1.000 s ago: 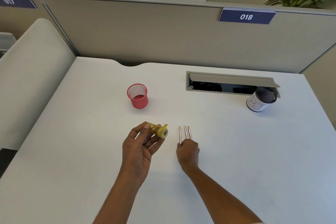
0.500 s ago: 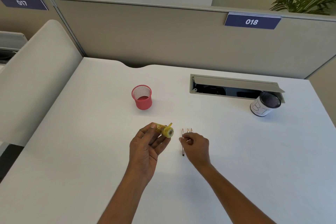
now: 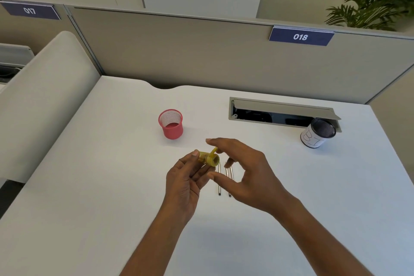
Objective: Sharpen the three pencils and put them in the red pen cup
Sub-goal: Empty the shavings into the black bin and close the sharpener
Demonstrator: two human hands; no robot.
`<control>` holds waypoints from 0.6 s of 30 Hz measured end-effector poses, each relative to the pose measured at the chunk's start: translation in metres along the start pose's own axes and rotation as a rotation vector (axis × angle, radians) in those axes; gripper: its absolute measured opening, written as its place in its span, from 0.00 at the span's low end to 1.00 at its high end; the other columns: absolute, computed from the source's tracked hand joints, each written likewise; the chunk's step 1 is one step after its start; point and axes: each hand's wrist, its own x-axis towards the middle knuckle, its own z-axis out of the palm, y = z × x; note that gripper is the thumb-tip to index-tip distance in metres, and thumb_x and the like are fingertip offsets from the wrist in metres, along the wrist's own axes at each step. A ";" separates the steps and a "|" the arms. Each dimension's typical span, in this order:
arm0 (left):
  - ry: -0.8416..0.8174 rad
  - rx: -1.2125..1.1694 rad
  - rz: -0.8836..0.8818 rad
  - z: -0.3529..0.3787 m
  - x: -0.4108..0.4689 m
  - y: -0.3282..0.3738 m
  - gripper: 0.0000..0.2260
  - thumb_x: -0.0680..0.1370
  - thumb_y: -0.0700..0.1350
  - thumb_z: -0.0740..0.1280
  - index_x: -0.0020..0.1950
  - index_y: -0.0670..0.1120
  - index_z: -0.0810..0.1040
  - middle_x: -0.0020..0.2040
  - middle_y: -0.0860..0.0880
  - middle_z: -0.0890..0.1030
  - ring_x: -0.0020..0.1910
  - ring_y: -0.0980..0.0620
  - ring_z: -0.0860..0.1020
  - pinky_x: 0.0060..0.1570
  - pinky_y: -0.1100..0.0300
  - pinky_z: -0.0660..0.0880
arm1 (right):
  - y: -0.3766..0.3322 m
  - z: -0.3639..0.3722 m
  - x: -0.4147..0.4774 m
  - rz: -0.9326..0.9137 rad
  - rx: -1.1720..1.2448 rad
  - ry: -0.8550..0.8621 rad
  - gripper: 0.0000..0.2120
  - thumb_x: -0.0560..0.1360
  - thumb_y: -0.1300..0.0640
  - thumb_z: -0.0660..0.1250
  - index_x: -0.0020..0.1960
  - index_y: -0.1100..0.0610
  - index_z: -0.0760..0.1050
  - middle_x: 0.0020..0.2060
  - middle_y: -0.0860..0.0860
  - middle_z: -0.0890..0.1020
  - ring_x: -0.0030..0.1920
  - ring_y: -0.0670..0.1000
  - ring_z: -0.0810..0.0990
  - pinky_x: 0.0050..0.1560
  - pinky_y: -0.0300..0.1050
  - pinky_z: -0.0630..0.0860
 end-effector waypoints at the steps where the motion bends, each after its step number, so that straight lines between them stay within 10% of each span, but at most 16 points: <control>1: -0.002 0.003 0.005 0.000 0.000 -0.001 0.11 0.78 0.41 0.71 0.58 0.37 0.81 0.51 0.36 0.87 0.46 0.42 0.88 0.36 0.58 0.84 | 0.001 0.002 0.000 -0.008 0.005 0.032 0.24 0.75 0.54 0.76 0.70 0.51 0.76 0.63 0.45 0.81 0.58 0.47 0.81 0.48 0.41 0.81; 7: -0.010 -0.043 0.026 0.002 -0.005 -0.004 0.12 0.80 0.35 0.69 0.63 0.34 0.77 0.49 0.35 0.87 0.48 0.39 0.88 0.44 0.53 0.85 | 0.004 0.015 -0.013 0.070 0.020 0.334 0.10 0.76 0.58 0.76 0.56 0.57 0.86 0.54 0.47 0.87 0.53 0.42 0.85 0.53 0.43 0.83; 18: 0.010 -0.110 0.060 0.014 -0.010 -0.005 0.18 0.80 0.36 0.70 0.68 0.32 0.75 0.51 0.35 0.87 0.48 0.40 0.88 0.43 0.53 0.85 | 0.004 0.027 -0.027 0.211 0.239 0.452 0.15 0.75 0.63 0.74 0.60 0.51 0.83 0.57 0.45 0.86 0.59 0.43 0.84 0.62 0.45 0.81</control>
